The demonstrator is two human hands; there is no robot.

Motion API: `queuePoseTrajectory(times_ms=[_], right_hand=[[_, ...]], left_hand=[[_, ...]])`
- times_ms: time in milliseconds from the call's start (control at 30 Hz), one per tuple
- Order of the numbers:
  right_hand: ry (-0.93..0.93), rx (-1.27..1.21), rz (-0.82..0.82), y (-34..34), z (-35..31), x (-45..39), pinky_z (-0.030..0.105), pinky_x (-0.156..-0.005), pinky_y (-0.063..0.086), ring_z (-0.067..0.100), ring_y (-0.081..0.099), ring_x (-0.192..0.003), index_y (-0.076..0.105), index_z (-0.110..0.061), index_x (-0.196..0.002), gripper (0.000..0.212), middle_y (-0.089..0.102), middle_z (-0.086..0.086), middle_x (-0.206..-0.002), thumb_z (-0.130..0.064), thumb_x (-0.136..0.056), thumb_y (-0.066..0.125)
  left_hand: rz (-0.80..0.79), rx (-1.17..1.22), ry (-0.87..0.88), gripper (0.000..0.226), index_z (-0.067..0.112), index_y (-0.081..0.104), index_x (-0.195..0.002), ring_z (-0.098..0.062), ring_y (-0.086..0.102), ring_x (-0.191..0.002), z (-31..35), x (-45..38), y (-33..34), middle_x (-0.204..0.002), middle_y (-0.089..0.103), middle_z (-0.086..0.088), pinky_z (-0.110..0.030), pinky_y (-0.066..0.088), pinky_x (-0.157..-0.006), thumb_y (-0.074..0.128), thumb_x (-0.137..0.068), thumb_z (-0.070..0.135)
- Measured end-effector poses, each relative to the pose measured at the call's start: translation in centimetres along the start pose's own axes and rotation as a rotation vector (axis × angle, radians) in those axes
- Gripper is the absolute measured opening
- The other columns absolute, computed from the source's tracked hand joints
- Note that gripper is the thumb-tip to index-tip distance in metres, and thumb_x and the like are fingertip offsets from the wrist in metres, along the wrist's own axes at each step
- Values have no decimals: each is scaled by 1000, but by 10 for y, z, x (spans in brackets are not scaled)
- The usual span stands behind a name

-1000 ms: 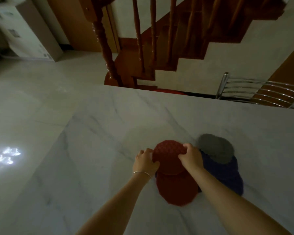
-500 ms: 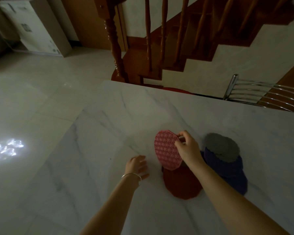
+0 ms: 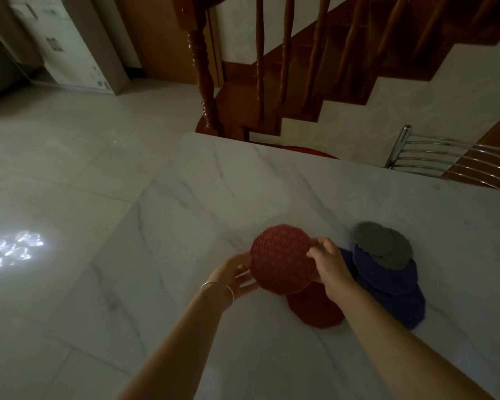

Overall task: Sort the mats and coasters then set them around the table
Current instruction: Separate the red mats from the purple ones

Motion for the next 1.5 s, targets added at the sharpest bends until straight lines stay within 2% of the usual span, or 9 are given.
queuePoseTrajectory(times_ms=[200,333,567,867,1033,1100,1233,1367,1500], right_hand=[[35,8,-82,8,13,5,32,-59,56,13,61,-82,60,-25,-101,16,62,-1,-96,-13,-93,53],[-132,546,50,-29,12,8,32,-55,48,15,58,-70,51,-22,-124,29,59,-2,-105,-22,-94,52],[-13,882,262,-66,48,30,45,-86,49,33,43,-119,45,-13,-123,54,44,12,-127,-37,-81,69],[210,502,355,-66,80,45,39,-79,46,38,51,-113,37,1,-128,83,41,23,-133,-29,-67,84],[294,210,340,-74,71,38,49,-89,48,40,58,-105,59,5,-108,37,59,27,-121,-21,-83,66],[247,104,348,-80,53,37,52,-86,50,42,60,-96,62,11,-101,32,61,31,-111,-17,-84,63],[-9,117,447,-98,-5,56,43,-75,52,23,58,-75,58,-18,-76,11,65,11,-90,-23,-86,57],[-392,104,588,-102,-72,97,30,-61,46,10,59,-73,57,-26,-85,10,61,-11,-80,-35,-88,55],[-307,-233,315,-57,-71,70,32,-67,52,15,65,-84,60,-25,-91,6,67,-3,-91,-20,-88,59]], left_hand=[[-27,-179,79,22,17,58,-85,-24,62,-75,2,4,-7,-86,61,-6,-41,56,-70,52,-85,-4],[19,-150,95,22,17,56,-90,-28,64,-74,8,4,-15,-88,62,-10,-45,57,-70,51,-87,-5],[134,-138,144,24,17,55,-95,-27,61,-73,25,1,-30,-87,59,-10,-41,54,-55,50,-87,-6],[190,-119,141,23,14,55,-97,-29,61,-80,24,-1,-39,-92,57,-12,-42,52,-56,50,-86,-5],[168,-87,112,12,13,58,-95,-31,61,-87,25,0,-34,-97,57,-11,-44,56,-61,59,-84,9],[150,-66,99,13,14,60,-94,-28,61,-86,26,1,-33,-93,58,-8,-45,56,-67,61,-82,19],[137,-51,91,12,19,60,-83,-25,61,-81,27,0,-32,-85,60,-5,-44,56,-70,57,-80,30],[136,-40,88,11,20,59,-79,-25,62,-80,25,1,-33,-83,61,-4,-43,57,-66,59,-77,31],[128,-30,83,13,20,60,-83,-25,62,-81,22,1,-35,-84,62,-4,-42,57,-63,60,-76,31]])
Point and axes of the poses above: each hand's wrist, its own x-axis away from the middle knuckle, its own y-axis out of the palm, z = x × y, the point moved 10 cm from there along -x, towards the middle knuckle
